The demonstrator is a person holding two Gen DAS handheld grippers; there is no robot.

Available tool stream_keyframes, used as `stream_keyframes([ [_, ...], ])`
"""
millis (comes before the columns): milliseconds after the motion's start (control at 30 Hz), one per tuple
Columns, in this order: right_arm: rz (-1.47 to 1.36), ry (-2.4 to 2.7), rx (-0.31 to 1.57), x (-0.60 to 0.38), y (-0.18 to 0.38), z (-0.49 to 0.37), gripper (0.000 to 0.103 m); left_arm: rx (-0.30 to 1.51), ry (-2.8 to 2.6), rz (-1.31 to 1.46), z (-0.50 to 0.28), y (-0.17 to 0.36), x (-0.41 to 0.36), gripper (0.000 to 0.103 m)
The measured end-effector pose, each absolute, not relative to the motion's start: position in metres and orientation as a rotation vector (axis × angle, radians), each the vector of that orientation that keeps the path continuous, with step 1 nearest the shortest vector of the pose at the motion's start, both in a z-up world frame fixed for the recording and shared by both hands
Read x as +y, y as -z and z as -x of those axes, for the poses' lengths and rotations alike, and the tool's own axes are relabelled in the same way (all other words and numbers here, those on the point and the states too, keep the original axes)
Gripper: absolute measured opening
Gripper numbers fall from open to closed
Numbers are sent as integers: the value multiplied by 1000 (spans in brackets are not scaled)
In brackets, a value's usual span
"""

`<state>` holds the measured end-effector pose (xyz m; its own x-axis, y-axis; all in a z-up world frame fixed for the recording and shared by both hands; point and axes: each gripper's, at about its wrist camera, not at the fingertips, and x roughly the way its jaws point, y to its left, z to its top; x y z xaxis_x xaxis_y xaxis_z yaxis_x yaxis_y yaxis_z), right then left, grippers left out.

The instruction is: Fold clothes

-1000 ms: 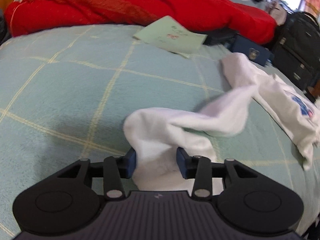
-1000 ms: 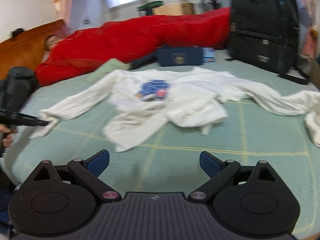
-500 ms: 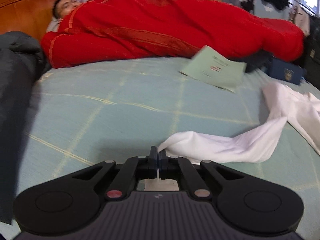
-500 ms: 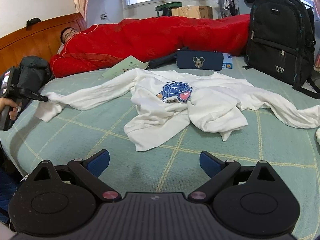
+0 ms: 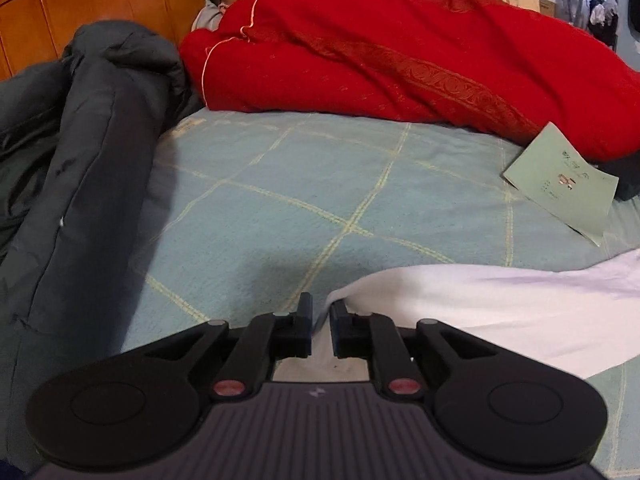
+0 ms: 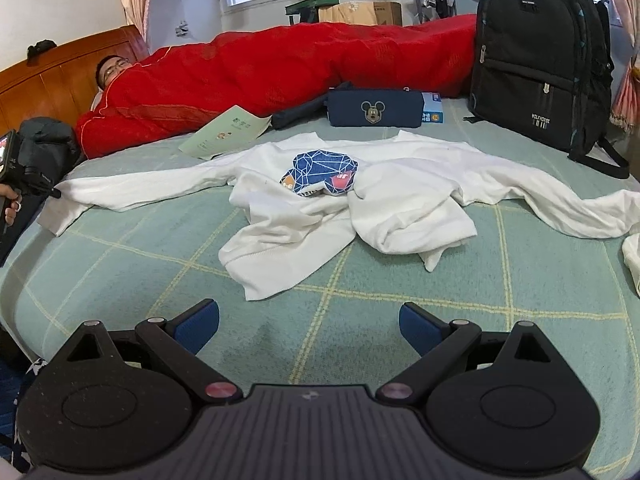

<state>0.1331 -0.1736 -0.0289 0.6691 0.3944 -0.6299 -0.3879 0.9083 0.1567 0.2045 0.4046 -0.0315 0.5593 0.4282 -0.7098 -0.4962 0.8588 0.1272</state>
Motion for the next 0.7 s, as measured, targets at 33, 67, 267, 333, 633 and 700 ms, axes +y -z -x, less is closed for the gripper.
stream_keyframes([
  [33, -9, -442, 714, -174, 29, -133, 99, 813, -549, 83, -204, 31, 403, 15],
  [67, -10, -442, 716, -174, 30, -133, 99, 815, -552, 75, -204, 31, 402, 17],
  [267, -26, -459, 716, -179, 33, -131, 99, 818, -515, 20, -193, 25, 378, 39],
  [333, -34, -464, 721, -181, 35, -130, 99, 815, -481, -1, -186, 22, 363, 43],
  [633, -59, -482, 742, -191, 48, -127, 99, 814, -227, -135, -146, 19, 255, 55],
  [700, -69, -486, 744, -193, 49, -124, 99, 808, -142, -192, -139, 19, 217, 58],
])
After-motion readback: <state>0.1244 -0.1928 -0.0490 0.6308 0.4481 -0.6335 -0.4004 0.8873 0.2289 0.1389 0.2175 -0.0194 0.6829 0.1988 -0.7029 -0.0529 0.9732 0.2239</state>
